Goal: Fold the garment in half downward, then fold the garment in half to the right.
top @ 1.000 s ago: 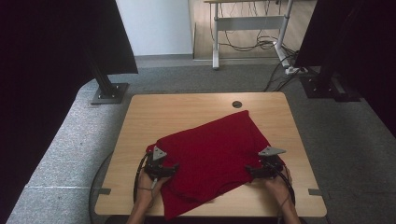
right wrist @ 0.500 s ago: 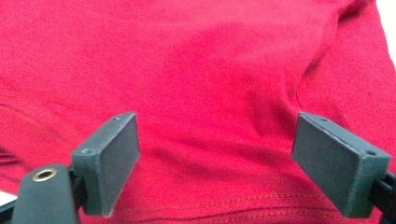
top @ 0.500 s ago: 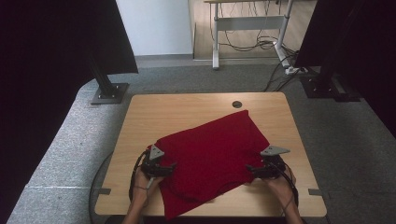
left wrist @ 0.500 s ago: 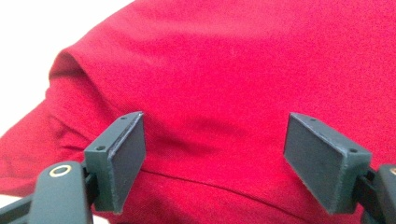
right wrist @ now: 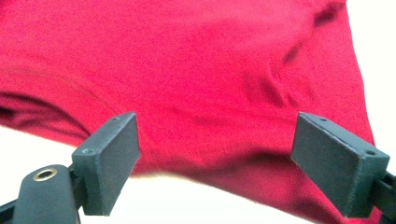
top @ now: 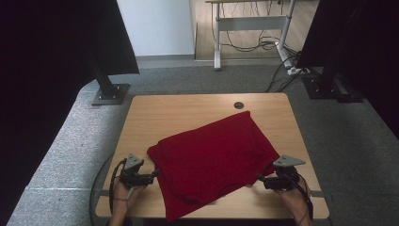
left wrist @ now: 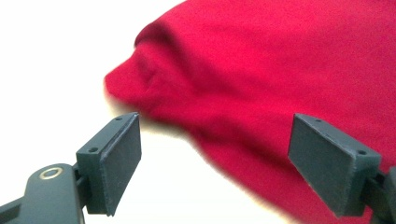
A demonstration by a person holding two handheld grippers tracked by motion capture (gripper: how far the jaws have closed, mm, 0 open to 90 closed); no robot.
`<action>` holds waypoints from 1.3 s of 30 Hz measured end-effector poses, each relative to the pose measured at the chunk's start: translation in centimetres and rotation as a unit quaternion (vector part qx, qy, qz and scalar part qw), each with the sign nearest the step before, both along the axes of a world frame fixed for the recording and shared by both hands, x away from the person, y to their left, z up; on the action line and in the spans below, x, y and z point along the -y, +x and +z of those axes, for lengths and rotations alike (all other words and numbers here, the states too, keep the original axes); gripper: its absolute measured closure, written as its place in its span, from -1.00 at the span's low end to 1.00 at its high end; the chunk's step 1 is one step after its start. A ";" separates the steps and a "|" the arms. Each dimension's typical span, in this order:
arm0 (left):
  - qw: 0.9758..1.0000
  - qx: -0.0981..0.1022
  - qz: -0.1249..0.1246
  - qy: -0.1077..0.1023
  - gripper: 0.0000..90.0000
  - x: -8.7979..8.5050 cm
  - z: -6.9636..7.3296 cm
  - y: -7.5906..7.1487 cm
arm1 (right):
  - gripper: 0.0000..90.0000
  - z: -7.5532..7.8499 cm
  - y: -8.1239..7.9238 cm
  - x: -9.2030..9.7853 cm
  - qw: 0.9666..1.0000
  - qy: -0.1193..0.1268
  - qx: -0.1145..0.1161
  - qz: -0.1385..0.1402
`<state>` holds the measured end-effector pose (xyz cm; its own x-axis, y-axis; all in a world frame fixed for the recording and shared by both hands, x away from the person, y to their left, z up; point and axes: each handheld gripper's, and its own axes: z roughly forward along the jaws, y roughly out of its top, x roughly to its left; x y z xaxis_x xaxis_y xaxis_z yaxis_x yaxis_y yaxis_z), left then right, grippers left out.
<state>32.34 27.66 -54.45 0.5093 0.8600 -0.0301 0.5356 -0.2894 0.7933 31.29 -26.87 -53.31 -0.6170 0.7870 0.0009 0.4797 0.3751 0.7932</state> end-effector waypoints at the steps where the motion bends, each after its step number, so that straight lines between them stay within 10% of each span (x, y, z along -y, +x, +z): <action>1: 1.000 -0.006 0.004 0.000 -0.60 -0.4 -0.4 -0.1 | -0.67 -0.4 -0.2 0.3 1.000 0.000 -0.004 -0.004; 18: 0.998 -0.034 0.025 0.043 -0.86 -0.7 -2.1 0.2 | -0.85 -3.3 -0.7 1.6 0.998 -0.029 -0.037 -0.040; 39: 0.999 -0.037 0.026 0.013 -0.87 -1.4 -1.7 0.8 | -1.00 -3.4 -0.7 1.4 0.998 -0.036 -0.045 -0.030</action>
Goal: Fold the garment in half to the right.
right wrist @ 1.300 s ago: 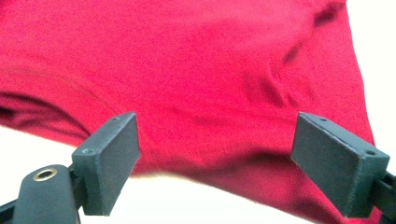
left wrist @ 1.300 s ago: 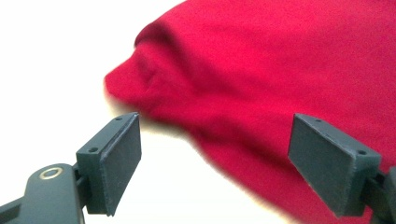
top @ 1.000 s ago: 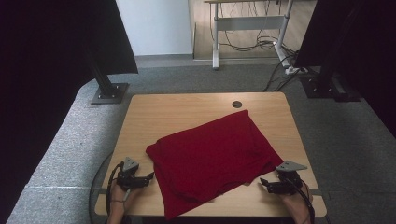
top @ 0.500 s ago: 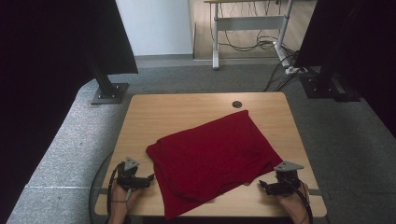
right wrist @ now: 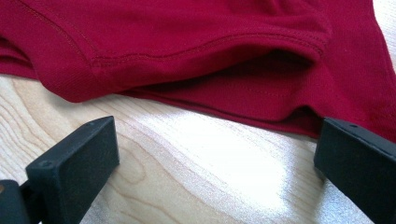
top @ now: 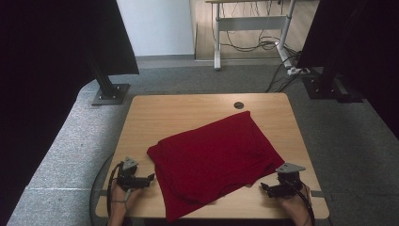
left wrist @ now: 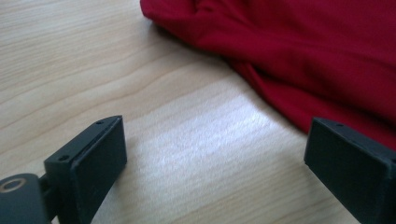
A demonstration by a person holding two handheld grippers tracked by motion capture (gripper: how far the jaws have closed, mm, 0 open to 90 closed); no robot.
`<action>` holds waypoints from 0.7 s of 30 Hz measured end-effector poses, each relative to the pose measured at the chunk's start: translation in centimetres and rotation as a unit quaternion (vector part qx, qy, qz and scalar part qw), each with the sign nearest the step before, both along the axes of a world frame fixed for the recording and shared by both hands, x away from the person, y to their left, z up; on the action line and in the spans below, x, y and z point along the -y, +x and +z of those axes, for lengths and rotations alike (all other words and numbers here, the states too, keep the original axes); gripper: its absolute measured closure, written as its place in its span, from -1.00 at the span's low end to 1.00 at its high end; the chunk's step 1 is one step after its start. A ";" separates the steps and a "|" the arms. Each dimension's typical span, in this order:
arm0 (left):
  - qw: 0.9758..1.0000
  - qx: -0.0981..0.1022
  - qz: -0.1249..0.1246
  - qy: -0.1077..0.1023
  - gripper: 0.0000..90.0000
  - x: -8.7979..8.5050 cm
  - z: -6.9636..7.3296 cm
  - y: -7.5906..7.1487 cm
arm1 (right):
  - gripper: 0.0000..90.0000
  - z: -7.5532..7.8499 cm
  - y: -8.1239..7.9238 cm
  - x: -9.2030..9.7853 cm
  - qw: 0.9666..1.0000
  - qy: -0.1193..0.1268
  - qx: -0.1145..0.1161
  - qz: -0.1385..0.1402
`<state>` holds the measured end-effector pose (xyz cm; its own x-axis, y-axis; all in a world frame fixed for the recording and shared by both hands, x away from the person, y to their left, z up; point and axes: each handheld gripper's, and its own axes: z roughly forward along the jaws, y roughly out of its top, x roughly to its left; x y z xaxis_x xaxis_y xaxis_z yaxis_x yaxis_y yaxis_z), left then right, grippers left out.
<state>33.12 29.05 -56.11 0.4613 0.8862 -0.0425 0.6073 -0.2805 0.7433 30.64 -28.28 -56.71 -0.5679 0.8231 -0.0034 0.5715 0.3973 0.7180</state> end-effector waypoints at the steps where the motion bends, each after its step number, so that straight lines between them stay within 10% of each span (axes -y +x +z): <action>1: 1.000 0.001 -0.001 -0.005 -0.87 0.0 0.2 0.2 | -1.00 0.0 0.0 0.0 1.000 0.000 0.000 0.000; 21: 0.999 0.030 -0.025 -0.020 -0.85 2.0 3.1 4.4 | -0.99 0.0 -0.1 0.0 1.000 0.001 0.001 -0.003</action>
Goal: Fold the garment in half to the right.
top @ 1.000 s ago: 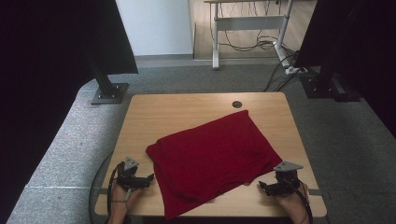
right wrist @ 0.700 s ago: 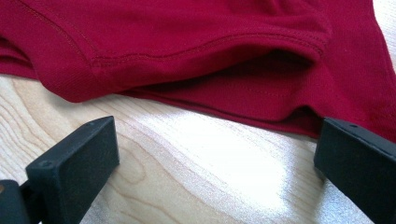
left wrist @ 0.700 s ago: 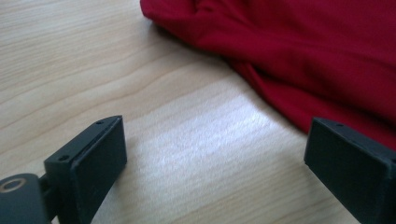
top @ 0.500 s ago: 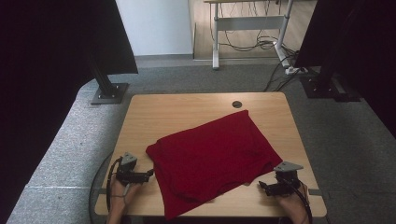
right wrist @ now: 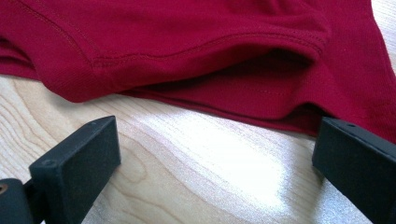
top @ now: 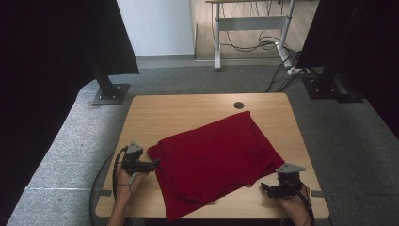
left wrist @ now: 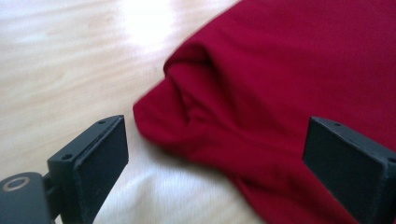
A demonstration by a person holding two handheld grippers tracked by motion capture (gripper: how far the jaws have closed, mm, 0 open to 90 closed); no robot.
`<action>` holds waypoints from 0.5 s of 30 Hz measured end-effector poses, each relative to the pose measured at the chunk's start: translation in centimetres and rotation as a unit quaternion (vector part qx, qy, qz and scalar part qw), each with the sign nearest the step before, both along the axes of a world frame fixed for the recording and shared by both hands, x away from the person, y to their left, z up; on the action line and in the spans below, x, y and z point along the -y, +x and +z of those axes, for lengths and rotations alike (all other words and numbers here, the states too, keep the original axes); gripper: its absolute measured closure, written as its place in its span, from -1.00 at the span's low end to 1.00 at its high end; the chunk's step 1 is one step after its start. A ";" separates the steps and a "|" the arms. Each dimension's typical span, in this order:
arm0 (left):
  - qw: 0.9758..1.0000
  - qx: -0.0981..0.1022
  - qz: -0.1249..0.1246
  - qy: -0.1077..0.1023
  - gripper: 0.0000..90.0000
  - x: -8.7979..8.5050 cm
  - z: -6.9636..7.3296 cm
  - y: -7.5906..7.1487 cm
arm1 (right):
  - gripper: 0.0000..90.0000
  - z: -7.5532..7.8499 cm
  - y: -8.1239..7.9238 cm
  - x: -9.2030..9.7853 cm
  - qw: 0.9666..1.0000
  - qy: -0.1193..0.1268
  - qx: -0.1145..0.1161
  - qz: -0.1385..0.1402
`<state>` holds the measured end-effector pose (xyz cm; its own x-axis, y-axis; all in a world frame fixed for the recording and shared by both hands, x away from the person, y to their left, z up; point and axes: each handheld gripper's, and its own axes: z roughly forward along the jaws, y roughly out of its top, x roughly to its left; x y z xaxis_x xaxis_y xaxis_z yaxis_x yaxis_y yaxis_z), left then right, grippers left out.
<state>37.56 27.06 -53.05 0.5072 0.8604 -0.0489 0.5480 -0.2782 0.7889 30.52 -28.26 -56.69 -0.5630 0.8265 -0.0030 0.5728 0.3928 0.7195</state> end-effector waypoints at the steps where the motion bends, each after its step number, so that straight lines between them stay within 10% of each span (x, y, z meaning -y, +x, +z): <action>1: 1.000 0.002 0.000 0.002 -0.85 0.2 0.1 0.3 | -0.99 0.0 0.0 0.0 1.000 0.000 0.000 0.000; 15: 1.000 0.013 0.010 0.007 -0.83 1.4 0.6 3.8 | -0.98 0.0 0.0 0.0 1.000 0.000 0.000 0.000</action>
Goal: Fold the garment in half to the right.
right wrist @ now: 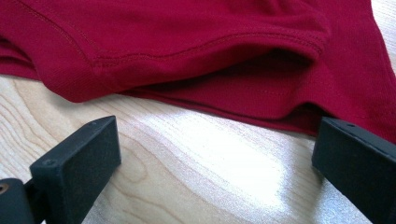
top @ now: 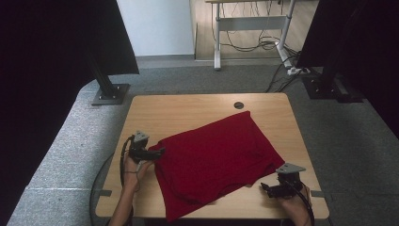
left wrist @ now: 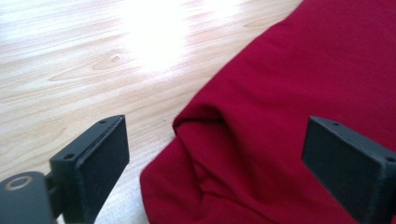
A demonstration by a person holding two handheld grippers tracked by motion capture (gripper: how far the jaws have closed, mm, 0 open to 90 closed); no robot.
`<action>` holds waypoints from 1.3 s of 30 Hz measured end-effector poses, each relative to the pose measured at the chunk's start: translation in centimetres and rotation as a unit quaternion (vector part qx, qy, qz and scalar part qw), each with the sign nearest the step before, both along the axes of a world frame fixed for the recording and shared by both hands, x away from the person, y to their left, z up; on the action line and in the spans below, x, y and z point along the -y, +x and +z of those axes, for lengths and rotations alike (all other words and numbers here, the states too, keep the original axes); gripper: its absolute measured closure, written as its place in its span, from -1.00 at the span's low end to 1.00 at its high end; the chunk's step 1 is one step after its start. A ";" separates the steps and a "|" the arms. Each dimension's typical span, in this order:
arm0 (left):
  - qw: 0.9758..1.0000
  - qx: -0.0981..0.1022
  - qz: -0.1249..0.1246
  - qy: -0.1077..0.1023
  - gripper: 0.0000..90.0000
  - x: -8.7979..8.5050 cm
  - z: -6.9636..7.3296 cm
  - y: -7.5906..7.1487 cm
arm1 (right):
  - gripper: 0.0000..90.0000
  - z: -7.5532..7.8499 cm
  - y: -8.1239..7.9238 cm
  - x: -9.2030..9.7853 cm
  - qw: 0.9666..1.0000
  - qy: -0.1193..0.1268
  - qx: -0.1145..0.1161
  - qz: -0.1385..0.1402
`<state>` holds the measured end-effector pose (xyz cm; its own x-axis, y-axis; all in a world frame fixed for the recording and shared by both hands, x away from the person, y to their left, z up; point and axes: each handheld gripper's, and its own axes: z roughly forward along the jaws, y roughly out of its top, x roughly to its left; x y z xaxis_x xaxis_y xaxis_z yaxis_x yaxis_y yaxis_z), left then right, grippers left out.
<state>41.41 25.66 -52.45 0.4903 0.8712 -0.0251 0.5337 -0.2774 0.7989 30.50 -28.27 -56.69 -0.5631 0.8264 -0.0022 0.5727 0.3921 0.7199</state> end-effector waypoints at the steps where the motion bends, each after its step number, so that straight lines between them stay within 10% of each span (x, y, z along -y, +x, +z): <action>1: 1.000 0.000 0.003 0.001 -0.83 -0.1 -0.1 0.2 | -0.98 0.0 0.0 0.0 1.000 0.000 0.000 0.000; 17: 0.999 -0.023 0.022 0.041 -0.79 0.7 -3.6 1.9 | -0.98 0.0 0.0 0.0 1.000 0.000 0.000 0.000; 39: 0.998 -0.038 0.038 0.019 -0.81 0.4 -3.8 2.1 | -0.90 1.9 -0.5 -1.6 0.999 0.025 0.015 0.042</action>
